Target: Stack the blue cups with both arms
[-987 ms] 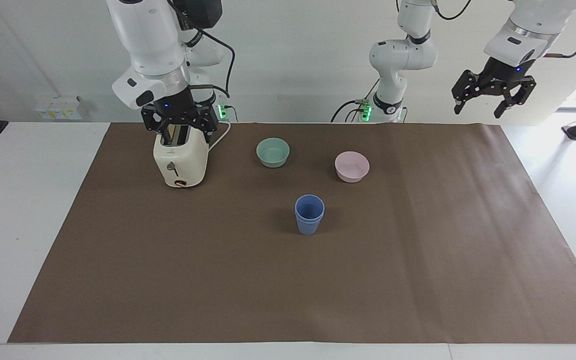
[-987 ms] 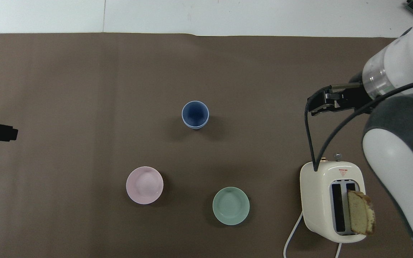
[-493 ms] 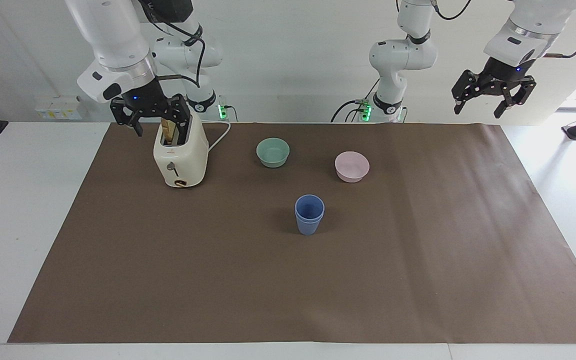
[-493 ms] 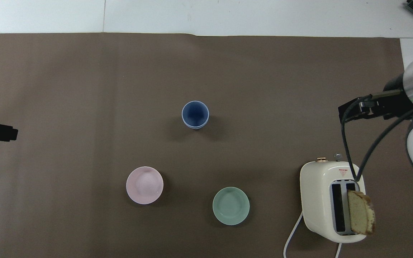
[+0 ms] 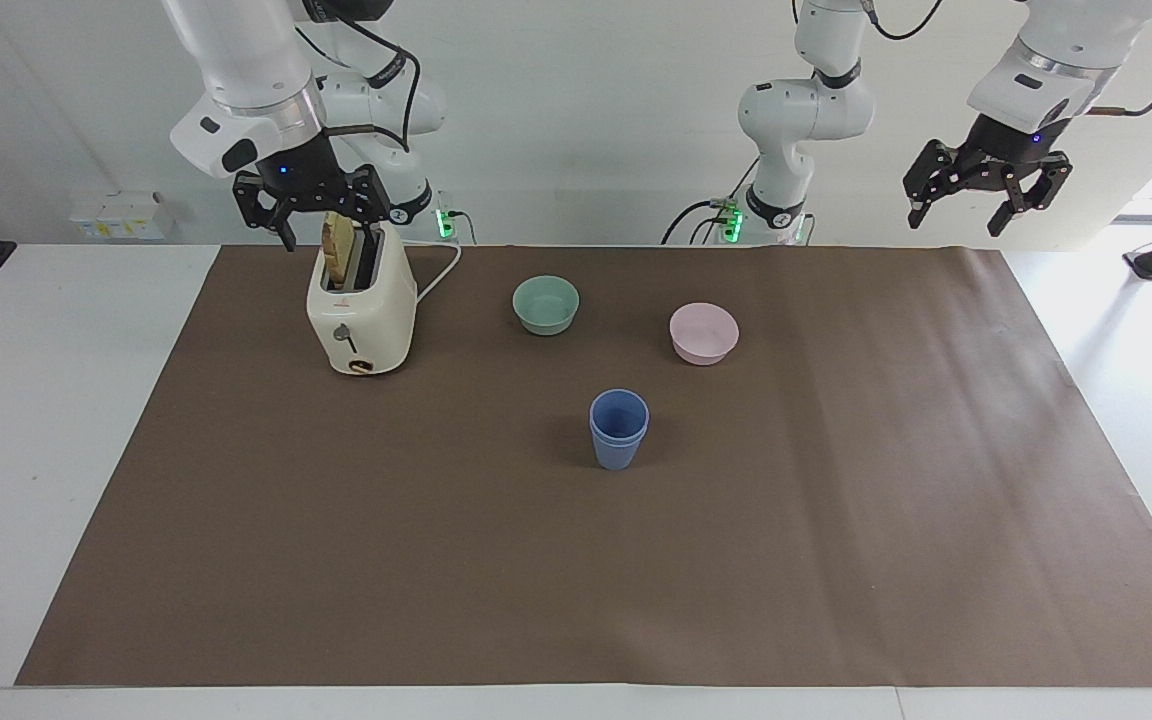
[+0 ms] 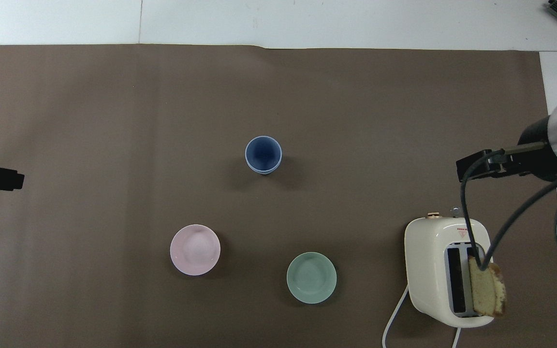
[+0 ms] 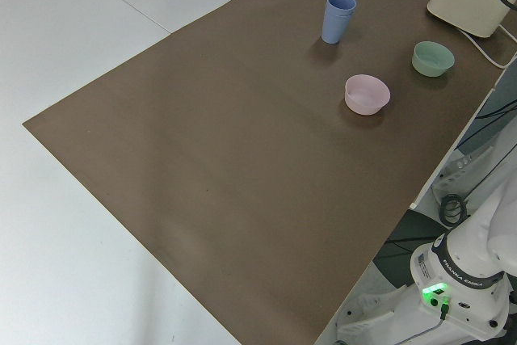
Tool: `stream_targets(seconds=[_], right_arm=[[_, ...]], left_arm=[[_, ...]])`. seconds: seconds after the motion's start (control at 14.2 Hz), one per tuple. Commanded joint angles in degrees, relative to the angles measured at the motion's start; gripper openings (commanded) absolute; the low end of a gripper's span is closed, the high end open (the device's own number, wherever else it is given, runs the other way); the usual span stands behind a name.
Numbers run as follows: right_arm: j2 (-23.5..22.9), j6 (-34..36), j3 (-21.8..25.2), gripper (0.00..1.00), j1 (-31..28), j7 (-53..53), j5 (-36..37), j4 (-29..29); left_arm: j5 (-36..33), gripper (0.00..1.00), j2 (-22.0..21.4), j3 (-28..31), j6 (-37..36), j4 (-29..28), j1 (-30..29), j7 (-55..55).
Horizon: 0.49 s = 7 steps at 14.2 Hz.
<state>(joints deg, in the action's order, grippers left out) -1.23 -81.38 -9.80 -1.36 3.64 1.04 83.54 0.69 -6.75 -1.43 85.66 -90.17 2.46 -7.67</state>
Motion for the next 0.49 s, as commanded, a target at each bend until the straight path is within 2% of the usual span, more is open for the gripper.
stream_targets(seconds=[0.0,0.42], right_arm=[[0.97,-1.68,-0.22,1.0,-0.84,-0.21,-0.95,1.89],[0.79,-1.76,-0.22,1.0,-1.37,-0.13,-1.48,1.71]], left_arm=[[-0.77,1.0,-0.81,-0.41,-0.67,-0.36,-0.52,-0.33],[-0.77,1.0,-0.81,-0.32,-0.67,-0.36,-0.61,-0.33]])
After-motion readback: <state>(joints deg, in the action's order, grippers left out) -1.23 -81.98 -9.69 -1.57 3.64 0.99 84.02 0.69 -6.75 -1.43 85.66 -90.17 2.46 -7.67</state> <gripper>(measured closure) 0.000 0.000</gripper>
